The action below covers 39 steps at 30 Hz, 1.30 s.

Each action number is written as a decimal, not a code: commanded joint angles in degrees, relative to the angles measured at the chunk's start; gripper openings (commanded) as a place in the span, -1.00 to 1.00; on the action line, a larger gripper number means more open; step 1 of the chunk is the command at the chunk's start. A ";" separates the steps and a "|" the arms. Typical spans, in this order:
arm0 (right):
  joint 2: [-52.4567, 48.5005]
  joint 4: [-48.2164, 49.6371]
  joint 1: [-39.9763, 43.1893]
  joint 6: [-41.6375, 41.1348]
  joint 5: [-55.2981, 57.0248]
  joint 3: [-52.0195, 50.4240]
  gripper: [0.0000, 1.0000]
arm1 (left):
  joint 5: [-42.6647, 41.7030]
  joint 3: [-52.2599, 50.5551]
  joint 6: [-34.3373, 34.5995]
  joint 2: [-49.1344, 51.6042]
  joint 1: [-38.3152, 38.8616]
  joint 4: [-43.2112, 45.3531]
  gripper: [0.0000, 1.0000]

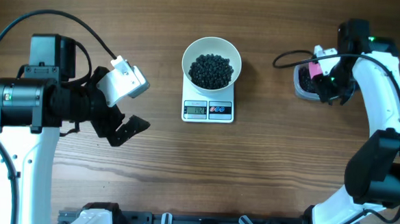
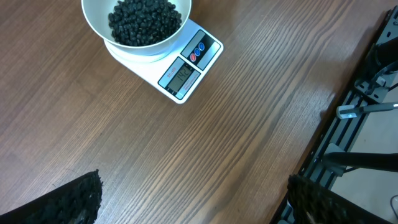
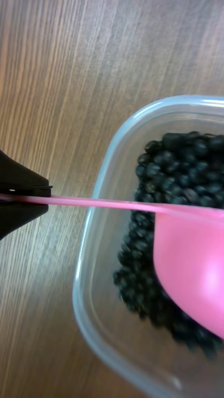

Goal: Scoop item into bowl and weigh 150g on scale
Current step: 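Carry the empty scoop right back over the bean tub, then dip the pink scoop into the tub and scoop up beans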

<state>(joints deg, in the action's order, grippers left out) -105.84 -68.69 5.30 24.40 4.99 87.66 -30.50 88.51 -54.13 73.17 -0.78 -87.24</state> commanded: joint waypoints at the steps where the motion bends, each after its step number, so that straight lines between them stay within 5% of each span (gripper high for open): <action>1: -0.92 -0.48 0.04 1.11 3.15 3.52 -0.92 | -0.44 0.81 -0.55 -0.57 -0.31 -0.07 1.00; 18: -0.92 -14.71 0.02 2.56 6.91 13.55 -0.92 | -0.44 0.81 -0.55 -0.57 -0.31 -0.07 1.00; 39: -10.60 -15.58 -1.33 1.88 8.07 13.70 -0.92 | -0.44 0.81 -0.55 -0.57 -0.31 -0.07 1.00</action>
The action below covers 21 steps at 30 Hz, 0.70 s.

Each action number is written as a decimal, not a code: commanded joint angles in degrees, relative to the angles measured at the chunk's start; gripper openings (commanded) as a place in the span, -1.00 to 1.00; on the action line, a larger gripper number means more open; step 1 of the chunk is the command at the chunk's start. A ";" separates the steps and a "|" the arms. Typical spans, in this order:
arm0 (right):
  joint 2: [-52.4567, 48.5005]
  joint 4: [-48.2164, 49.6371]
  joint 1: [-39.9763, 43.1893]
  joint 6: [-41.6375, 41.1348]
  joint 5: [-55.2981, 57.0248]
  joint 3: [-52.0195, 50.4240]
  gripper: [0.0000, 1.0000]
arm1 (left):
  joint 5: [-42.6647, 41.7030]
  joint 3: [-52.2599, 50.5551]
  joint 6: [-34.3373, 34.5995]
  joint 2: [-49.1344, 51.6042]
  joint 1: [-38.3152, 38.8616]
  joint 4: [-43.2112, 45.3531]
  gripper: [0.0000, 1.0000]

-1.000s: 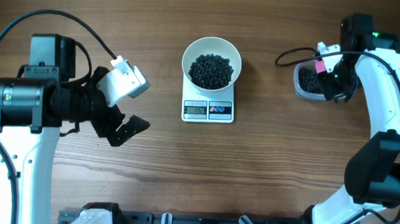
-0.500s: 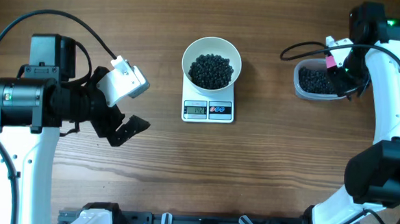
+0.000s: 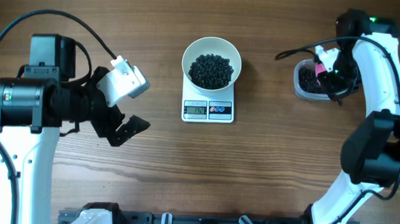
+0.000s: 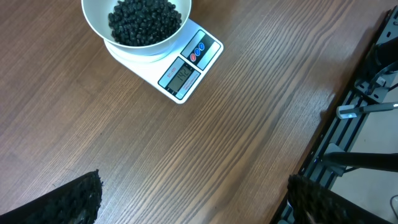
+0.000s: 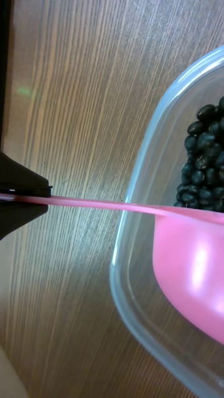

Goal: Scoop item into bowl and weigh 150g on scale
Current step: 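Dip the pink scoop into the tub and scoop up beans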

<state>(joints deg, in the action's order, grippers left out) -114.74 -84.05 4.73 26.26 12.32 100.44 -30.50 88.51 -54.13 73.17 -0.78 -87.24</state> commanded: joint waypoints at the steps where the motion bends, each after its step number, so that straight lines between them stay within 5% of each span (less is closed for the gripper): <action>1: -2.16 -0.24 -0.76 -0.31 0.74 0.92 -0.92 | -0.44 0.81 -0.55 -0.57 -0.31 -0.07 1.00; 21: -5.90 -1.79 -4.31 1.03 -7.48 1.86 -0.92 | -0.44 0.81 -0.55 -0.57 -0.31 -0.07 1.00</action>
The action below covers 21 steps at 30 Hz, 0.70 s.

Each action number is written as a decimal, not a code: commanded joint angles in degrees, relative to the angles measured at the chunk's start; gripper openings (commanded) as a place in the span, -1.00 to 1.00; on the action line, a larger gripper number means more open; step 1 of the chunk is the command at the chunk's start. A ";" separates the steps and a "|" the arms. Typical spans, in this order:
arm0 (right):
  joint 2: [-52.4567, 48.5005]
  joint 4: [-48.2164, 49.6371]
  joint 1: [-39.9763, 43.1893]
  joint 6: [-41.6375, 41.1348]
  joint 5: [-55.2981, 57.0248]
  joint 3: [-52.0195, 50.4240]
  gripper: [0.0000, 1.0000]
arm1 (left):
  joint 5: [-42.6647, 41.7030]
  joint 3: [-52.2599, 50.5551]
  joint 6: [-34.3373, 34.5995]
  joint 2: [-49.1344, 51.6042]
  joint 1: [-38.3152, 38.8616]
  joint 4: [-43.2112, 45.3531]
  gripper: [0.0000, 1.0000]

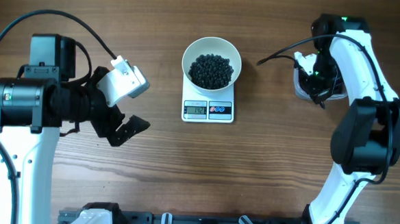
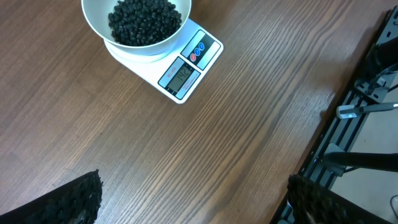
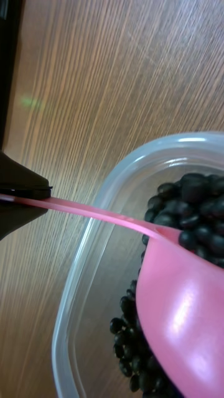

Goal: Scoop item into bowl and weigh 150g on scale
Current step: 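Dip the pink scoop into the tub and scoop up beans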

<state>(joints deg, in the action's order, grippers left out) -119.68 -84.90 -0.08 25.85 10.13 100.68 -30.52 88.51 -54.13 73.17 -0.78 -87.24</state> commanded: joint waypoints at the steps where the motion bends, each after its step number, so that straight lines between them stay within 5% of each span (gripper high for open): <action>1: -0.96 -1.27 0.96 1.44 -6.08 2.01 -0.92 | -0.42 0.81 -0.55 -0.57 -0.31 -0.07 1.00; 21: -0.87 -3.76 21.75 9.20 -38.05 2.82 -0.92 | -0.42 0.81 -0.55 -0.57 -0.31 -0.07 1.00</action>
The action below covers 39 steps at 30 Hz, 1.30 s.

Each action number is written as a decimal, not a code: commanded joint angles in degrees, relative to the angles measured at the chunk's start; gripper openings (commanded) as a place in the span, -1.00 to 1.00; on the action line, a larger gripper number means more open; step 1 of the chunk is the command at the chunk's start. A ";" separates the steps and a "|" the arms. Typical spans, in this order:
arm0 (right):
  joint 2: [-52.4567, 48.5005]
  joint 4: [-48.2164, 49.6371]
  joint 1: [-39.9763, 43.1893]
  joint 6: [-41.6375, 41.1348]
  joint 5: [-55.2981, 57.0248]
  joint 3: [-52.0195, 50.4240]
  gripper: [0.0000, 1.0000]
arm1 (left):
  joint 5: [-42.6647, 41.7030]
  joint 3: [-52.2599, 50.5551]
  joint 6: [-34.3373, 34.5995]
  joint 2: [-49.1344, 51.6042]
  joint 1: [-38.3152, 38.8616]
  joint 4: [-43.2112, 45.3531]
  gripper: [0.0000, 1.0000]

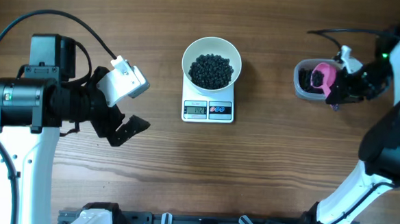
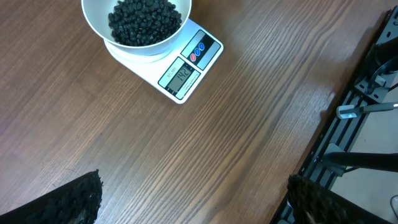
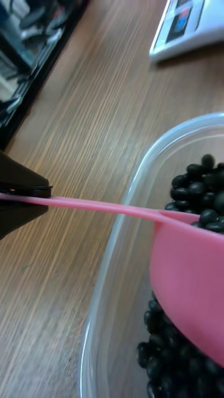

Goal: Scoop item into bowl and weigh 150g on scale
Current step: 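Dip the pink scoop into the tub and scoop up beans, then carry the filled scoop left over the white bowl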

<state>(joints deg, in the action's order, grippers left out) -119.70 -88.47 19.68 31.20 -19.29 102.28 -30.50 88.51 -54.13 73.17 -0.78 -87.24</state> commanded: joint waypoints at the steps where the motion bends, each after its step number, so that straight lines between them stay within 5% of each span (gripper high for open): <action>1: -0.85 -0.72 2.93 4.92 -10.62 1.22 -0.92 | -0.42 0.81 -0.55 -0.57 -0.31 -0.07 1.00; 24: 0.39 -3.87 6.19 7.61 -30.45 1.18 -0.91 | -0.44 0.81 -0.55 -0.57 -0.31 -0.07 1.00; 39: 4.98 -3.52 -17.09 3.08 -34.73 1.22 -0.91 | -0.44 0.81 -0.55 -0.57 -0.31 -0.07 1.00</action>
<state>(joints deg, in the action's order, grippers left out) -116.95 -92.18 8.23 35.16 -51.46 102.28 -30.50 88.51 -54.13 73.17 -0.78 -87.24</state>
